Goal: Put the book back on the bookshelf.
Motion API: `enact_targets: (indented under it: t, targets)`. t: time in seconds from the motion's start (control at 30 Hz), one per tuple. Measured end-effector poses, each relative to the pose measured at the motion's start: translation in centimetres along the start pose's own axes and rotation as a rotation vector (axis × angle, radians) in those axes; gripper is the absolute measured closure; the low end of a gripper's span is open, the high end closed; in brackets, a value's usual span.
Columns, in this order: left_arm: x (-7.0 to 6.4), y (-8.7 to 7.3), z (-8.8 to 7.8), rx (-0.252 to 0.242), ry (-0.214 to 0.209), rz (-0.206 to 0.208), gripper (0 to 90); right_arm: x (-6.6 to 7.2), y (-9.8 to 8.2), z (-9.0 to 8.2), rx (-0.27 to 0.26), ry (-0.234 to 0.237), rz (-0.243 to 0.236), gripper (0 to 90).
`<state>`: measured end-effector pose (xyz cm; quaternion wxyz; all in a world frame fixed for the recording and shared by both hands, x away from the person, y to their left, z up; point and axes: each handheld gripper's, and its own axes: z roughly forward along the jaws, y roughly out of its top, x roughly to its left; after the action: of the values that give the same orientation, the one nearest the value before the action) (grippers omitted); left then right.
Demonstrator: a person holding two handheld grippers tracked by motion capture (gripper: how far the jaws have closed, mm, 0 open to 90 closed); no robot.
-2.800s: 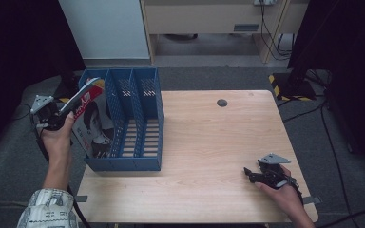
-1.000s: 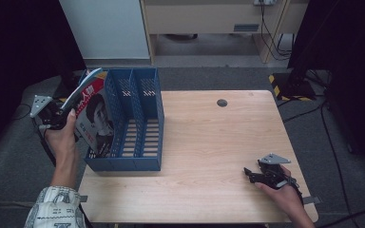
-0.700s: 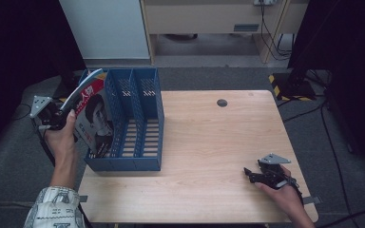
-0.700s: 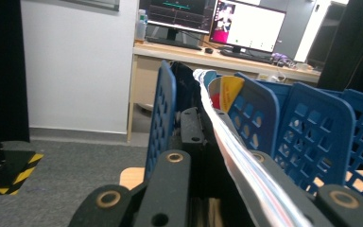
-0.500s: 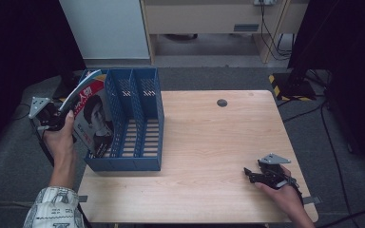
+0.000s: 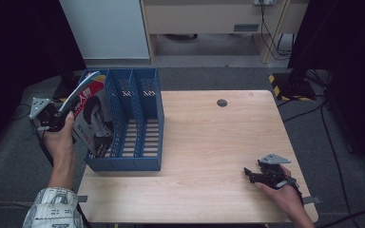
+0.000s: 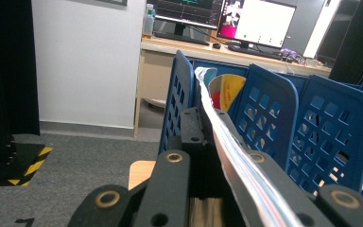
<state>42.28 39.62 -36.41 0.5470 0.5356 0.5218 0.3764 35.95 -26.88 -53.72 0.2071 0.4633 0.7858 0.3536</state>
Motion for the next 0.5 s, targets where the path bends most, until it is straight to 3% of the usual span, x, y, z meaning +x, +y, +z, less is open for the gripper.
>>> enact_targets:
  t: [0.37,0.5]
  targets:
    - [-0.12,0.15,-0.05,0.012,-0.002,-0.011,82.4,0.01,0.0,0.0,0.0,0.0,0.0,29.1]
    - [-0.31,0.73,-0.18,0.011,0.003,0.031,73.4,0.01,0.0,0.0,0.001,0.0,0.0,28.8]
